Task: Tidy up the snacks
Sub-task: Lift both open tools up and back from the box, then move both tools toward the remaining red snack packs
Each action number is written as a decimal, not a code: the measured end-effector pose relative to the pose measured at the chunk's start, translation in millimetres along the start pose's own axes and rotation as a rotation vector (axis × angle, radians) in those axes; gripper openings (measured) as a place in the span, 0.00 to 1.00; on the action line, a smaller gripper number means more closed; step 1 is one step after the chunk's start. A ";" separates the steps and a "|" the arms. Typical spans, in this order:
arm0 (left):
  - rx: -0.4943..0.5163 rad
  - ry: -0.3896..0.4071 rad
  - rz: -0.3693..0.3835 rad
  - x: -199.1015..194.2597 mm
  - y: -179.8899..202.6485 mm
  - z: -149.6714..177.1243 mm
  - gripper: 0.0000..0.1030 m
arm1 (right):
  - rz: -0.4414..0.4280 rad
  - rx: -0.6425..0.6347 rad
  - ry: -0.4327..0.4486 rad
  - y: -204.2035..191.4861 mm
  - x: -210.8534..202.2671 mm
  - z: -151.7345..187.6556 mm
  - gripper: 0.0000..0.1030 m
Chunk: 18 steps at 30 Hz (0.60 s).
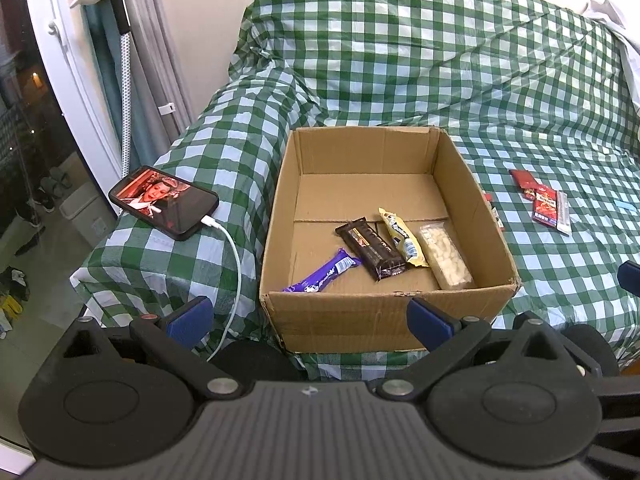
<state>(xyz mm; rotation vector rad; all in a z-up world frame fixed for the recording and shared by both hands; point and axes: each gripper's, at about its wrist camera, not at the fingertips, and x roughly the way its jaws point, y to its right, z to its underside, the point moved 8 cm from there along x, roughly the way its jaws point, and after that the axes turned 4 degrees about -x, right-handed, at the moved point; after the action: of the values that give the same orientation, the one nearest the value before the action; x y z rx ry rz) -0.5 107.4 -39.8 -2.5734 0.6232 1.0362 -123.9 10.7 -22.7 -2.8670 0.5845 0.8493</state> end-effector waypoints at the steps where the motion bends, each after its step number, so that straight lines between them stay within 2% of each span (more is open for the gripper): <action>1: 0.001 -0.001 -0.001 0.4 0.4 0.0 1.00 | -0.001 0.002 -0.001 -0.2 0.8 1.3 0.99; 11: 0.030 -0.009 -0.009 6.4 11.9 -4.0 1.00 | -0.008 0.045 -0.014 12.3 7.2 6.9 0.99; 18: 0.065 -0.010 0.011 16.7 38.0 -18.6 1.00 | 0.045 0.113 -0.014 48.6 13.1 5.1 0.99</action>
<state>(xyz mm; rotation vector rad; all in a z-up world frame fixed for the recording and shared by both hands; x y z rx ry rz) 2.3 62.2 -42.9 -2.5099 0.6588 1.0146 -135.2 -37.5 -33.2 -2.7545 0.6750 0.8146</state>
